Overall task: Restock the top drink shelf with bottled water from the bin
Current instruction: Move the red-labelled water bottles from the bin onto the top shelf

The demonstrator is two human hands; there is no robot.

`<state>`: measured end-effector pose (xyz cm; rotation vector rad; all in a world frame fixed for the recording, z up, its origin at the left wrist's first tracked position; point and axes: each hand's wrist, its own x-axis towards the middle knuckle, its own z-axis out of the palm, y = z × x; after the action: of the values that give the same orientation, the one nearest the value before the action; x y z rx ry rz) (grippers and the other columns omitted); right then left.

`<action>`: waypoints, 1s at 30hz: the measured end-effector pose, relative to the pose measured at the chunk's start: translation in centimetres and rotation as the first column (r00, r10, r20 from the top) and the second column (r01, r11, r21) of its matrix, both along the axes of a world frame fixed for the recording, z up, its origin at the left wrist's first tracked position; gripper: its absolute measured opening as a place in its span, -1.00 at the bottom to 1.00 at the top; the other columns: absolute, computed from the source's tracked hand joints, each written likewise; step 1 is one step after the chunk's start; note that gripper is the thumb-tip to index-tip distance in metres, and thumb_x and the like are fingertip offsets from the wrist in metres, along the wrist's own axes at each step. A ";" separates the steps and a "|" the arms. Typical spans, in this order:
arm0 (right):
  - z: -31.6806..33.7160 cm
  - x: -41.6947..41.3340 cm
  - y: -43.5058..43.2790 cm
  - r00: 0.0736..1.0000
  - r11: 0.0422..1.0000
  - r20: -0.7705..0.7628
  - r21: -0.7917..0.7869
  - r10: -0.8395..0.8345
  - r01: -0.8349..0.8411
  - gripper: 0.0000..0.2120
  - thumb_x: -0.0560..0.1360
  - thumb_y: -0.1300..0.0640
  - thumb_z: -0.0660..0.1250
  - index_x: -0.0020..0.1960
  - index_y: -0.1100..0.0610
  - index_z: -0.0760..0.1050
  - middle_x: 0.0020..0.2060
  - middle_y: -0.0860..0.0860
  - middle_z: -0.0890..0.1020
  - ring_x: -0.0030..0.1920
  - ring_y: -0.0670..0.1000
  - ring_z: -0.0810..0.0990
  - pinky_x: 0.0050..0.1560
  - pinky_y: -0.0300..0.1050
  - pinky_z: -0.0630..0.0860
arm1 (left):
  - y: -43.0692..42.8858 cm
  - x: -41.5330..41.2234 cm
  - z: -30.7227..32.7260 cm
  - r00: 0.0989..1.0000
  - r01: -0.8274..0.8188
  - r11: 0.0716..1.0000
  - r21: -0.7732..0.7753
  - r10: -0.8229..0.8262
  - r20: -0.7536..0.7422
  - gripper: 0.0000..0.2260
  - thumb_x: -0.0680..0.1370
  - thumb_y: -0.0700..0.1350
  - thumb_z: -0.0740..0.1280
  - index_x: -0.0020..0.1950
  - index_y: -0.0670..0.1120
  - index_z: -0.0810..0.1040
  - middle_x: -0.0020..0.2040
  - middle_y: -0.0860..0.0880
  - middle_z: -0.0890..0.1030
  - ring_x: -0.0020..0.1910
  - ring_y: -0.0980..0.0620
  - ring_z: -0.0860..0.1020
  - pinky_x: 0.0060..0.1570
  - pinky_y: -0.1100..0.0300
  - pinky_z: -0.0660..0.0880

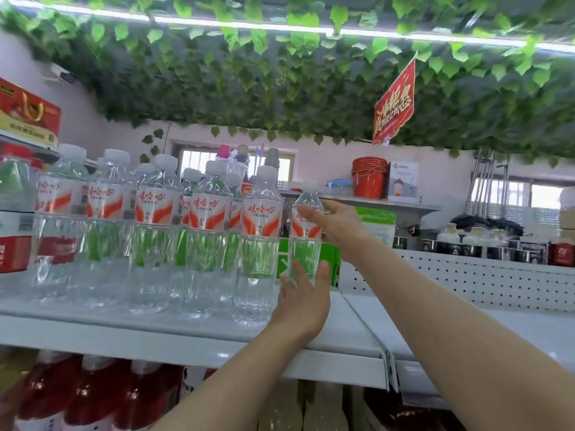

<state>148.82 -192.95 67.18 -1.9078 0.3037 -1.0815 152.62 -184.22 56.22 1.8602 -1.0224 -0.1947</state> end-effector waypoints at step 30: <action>-0.3 -5.2 28.4 0.926 0.852 -0.133 -0.455 -0.352 0.259 -0.33 0.43 -0.14 0.55 0.47 -0.03 0.43 0.41 0.09 0.50 0.32 0.07 0.50 0.32 0.03 0.48 | 35.7 4.8 1.8 0.920 -0.190 0.924 -0.333 0.285 0.268 -0.40 0.60 0.30 0.16 0.53 -0.02 0.30 0.50 -0.10 0.35 0.48 -0.14 0.30 0.42 -0.12 0.29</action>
<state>143.65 -164.56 66.85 -2.4429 0.5436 -1.2301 157.37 -148.54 58.06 1.7437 -0.9581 0.3970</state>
